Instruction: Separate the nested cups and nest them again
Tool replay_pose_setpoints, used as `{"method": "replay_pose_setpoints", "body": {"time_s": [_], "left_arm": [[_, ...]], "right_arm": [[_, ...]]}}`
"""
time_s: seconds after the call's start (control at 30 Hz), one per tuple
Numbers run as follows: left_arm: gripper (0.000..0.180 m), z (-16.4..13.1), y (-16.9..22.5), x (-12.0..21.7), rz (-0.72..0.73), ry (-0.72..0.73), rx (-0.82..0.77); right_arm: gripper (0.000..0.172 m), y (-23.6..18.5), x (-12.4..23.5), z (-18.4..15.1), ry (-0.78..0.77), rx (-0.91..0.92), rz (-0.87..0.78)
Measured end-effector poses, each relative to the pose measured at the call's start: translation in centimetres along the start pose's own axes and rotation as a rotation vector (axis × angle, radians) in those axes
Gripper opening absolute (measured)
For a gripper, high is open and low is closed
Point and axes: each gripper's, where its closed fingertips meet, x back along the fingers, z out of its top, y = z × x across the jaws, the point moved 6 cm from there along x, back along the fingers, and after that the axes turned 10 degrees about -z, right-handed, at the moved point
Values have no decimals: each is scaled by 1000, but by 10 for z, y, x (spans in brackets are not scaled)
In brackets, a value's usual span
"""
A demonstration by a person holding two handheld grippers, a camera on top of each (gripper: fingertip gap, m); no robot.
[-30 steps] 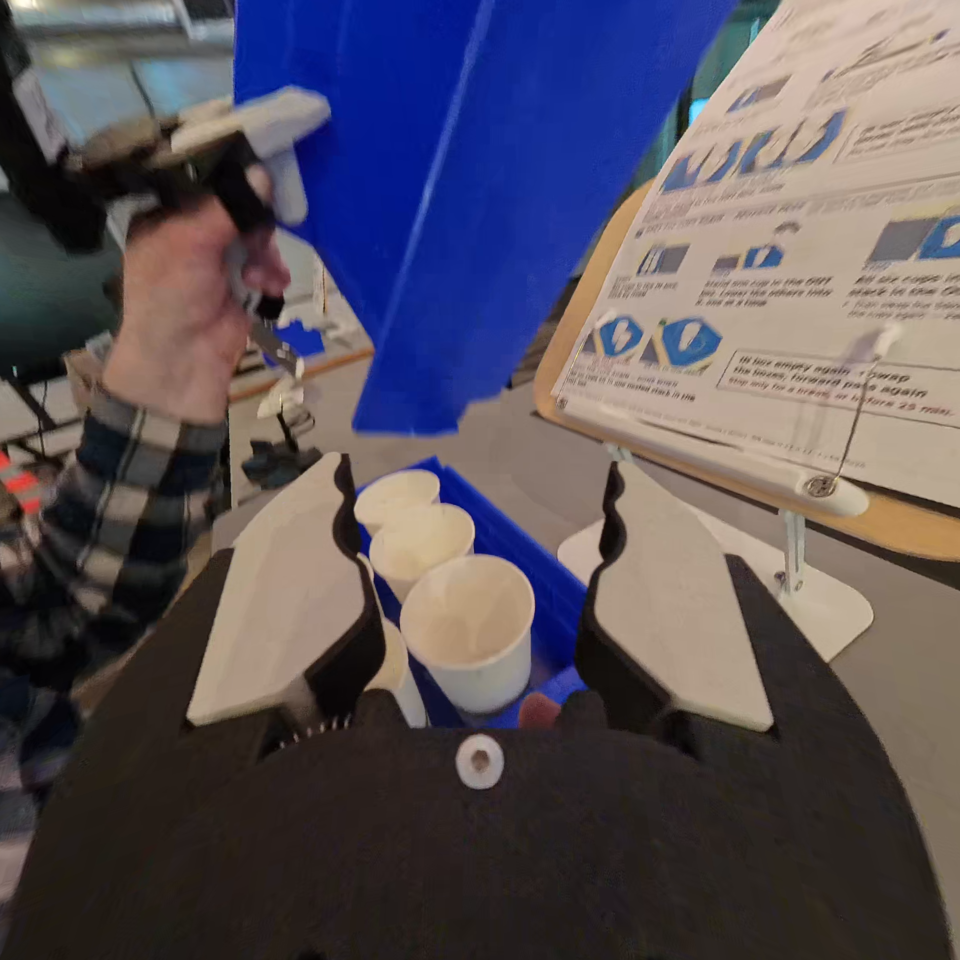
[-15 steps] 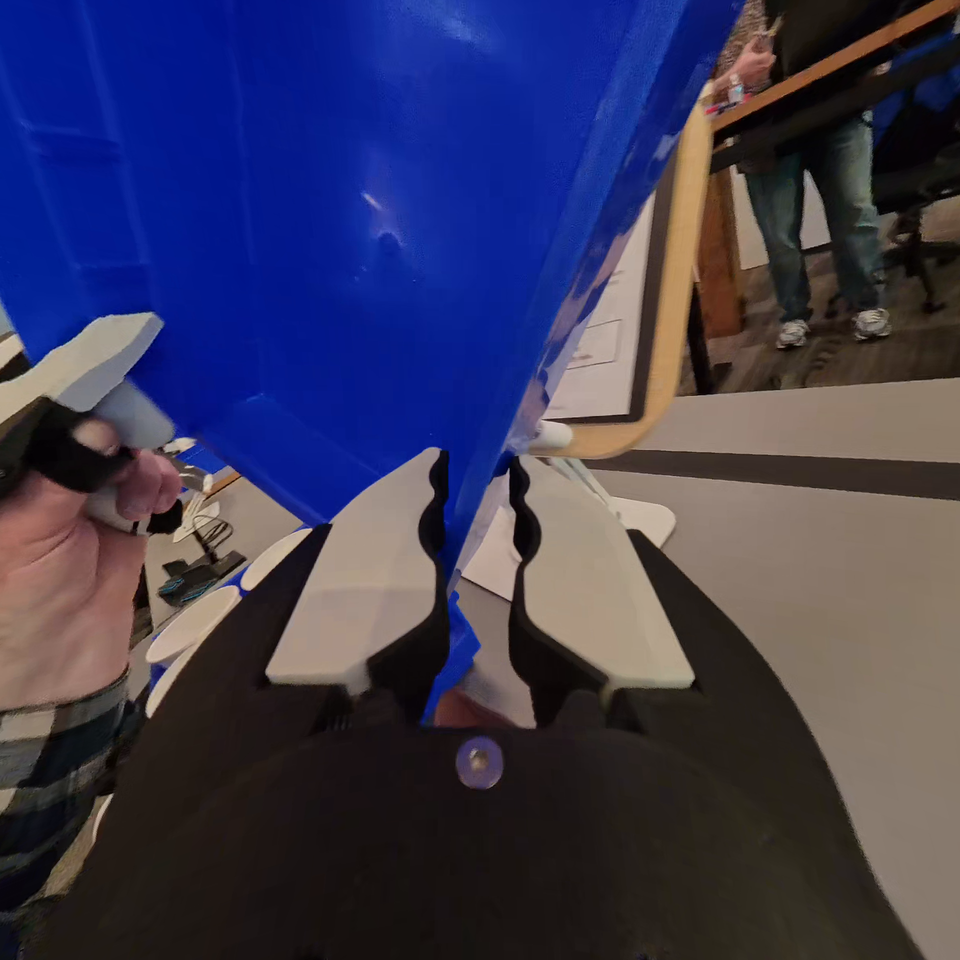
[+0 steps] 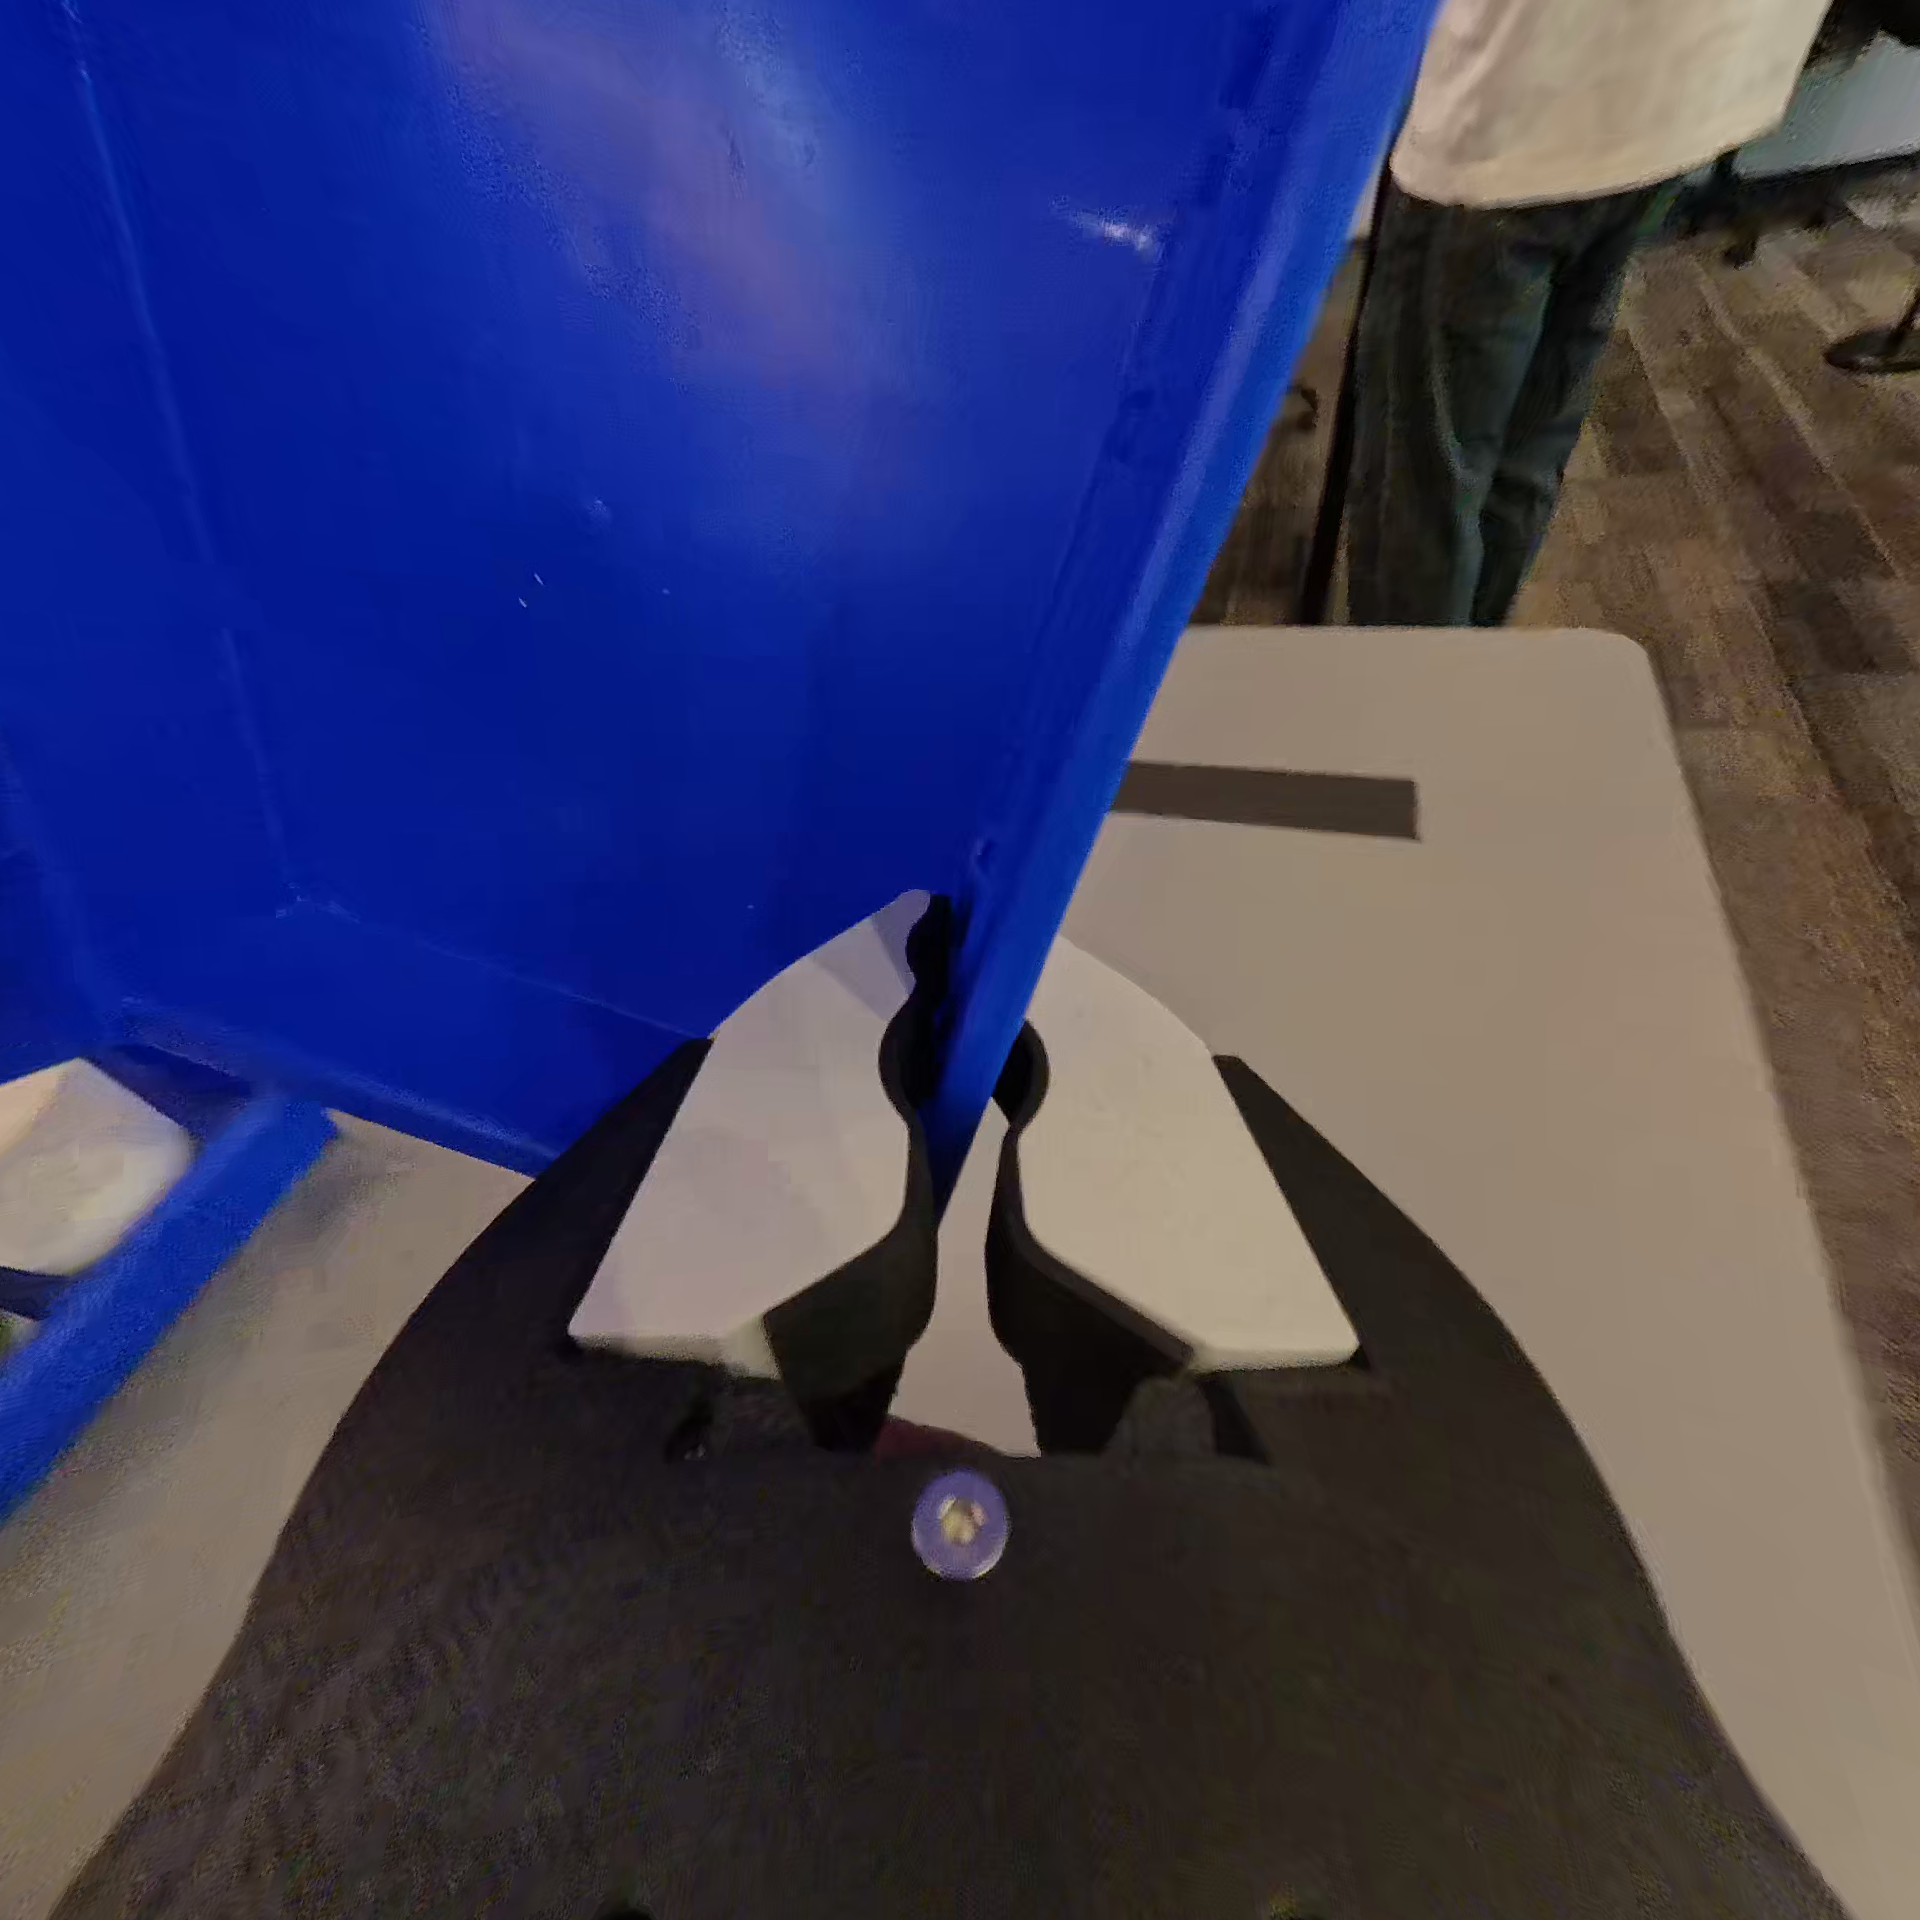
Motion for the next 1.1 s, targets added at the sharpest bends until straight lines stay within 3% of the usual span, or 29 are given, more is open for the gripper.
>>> {"method": "replay_pose_setpoints", "body": {"time_s": [0.03, 0.33, 0.57, 0.8, 1.1], "left_arm": [[47, -4, -1, -11, -34, -13, 86], [48, -89, -18, -87, -161, -290, 574], [52, -126, -43, -120, -189, -448, 674], [58, -133, -60, -150, -239, -589, 711], [59, -133, -88, -174, -297, -704, 766]], "right_arm": [[6, 10, -4, -1, -42, 25, -19], [5, 70, -68, -20, -424, 181, -61], [4, 91, -123, -49, -693, 223, -28], [4, 111, -154, -56, -809, 200, -19], [6, 125, -168, -62, -893, 177, -68]]}}
